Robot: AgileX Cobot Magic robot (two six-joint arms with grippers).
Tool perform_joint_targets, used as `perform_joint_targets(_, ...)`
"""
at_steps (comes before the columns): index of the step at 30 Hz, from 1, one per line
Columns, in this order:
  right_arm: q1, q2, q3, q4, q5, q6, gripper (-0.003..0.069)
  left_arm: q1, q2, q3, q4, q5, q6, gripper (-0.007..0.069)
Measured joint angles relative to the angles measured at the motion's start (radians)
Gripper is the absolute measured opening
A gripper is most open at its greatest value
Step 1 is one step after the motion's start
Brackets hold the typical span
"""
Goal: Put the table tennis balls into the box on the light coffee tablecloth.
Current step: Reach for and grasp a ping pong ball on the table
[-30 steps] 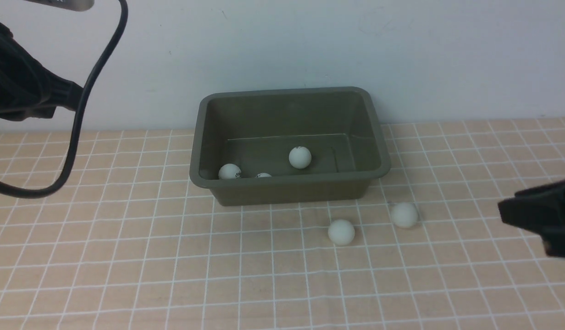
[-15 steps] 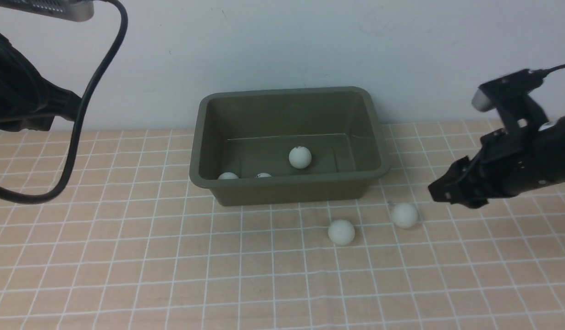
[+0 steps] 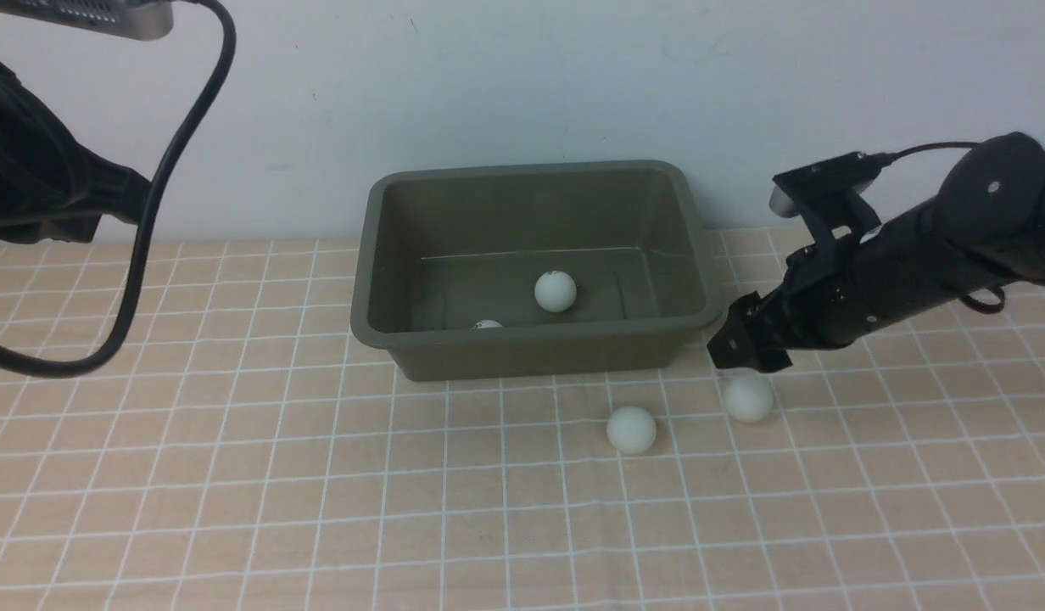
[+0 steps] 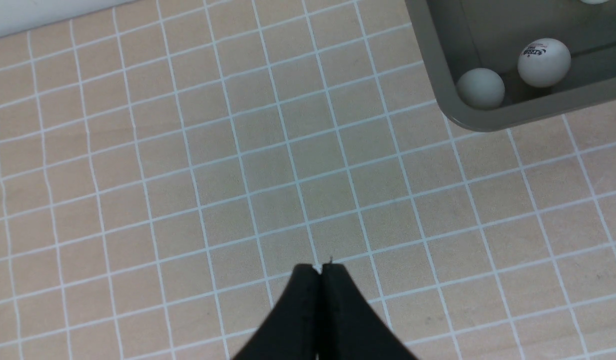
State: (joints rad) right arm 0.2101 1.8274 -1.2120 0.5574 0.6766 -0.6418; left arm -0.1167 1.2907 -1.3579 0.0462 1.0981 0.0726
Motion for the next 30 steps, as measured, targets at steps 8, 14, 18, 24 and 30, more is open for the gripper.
perform_joint_targets(8, 0.0, 0.054, -0.067, -0.216, 0.069, 0.201, 0.0472, 0.0, 0.0, 0.0, 0.0, 0.026, 0.0, -0.0069)
perform_joint_targets(14, 0.0, 0.054, -0.07, -0.286, 0.088, 0.255, 0.0471, 0.0, 0.0, 0.0, 0.0, 0.042, 0.0, -0.0069)
perform_joint_targets(18, 0.006, 0.054, -0.071, -0.289, 0.08, 0.259, 0.0471, 0.0, 0.0, 0.0, 0.0, 0.043, 0.0, -0.0069)
perform_joint_targets(24, 0.007, 0.054, -0.071, -0.258, 0.064, 0.245, 0.0471, 0.0, 0.0, 0.0, 0.0, 0.044, 0.0, -0.0069)
perform_joint_targets(30, 0.007, 0.077, -0.072, -0.248, 0.042, 0.231, 0.0471, 0.0, 0.0, 0.0, 0.0, 0.044, 0.0, -0.0069)
